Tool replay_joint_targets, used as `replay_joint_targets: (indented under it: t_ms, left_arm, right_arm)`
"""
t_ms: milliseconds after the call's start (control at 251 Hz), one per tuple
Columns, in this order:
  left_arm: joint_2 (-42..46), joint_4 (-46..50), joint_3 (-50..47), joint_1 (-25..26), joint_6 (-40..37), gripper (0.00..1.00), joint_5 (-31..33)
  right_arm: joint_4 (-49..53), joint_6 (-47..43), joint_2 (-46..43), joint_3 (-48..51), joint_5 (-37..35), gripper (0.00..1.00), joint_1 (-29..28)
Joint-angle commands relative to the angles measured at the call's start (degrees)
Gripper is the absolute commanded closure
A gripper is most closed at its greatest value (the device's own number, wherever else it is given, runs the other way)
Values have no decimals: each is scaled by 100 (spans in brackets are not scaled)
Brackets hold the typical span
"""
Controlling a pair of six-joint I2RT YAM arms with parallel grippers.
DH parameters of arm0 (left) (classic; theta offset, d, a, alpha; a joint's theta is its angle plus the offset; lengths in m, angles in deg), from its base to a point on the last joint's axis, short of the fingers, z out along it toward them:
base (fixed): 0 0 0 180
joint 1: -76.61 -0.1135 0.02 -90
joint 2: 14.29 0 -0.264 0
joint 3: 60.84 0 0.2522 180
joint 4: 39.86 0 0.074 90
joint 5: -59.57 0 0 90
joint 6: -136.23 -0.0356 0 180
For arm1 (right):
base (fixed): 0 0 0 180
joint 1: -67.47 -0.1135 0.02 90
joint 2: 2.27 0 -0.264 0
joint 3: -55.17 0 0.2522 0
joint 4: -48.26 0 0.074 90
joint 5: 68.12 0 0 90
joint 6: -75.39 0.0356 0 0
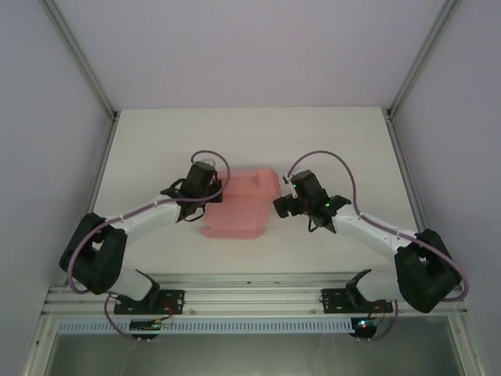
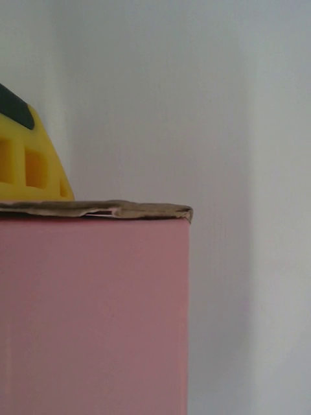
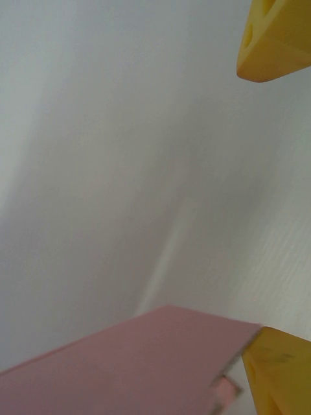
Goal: Assemble paper box
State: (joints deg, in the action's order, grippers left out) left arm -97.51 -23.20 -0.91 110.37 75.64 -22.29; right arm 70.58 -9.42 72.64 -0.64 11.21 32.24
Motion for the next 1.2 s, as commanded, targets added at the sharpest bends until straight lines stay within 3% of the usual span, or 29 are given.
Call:
replay_joint_targets:
  t_ms: [0,136,371,679,878,1094,1193]
  left_arm:
    - [201,-96,145,-17,-56,100,-278]
    - [181,-240,88,-12,-121,100,-466]
    - [217,-431,34,-5,-52,100,-647]
    - [161,-424,6,-3,144,100,-579]
    - [171,-199,-2,-40,123,100,-189]
    - [190,-219,-78,-141,-41,100,-292]
    - [255,-336,-147,-140,-159,100,-451]
  right_arm:
    - [-850,126,36,50,128,1,51]
    - [-1429,32,14,37,430,1,67]
    - [-1468,-267,490,-133,1149,1,2]
    - [-1826,-236,927,-344,400,1,-538]
    - [-976,94,8,-149,-13,1,-516]
    - [-139,-9,-1685,257,895,1,-357]
    - [78,300,-2289,385,809,1,33]
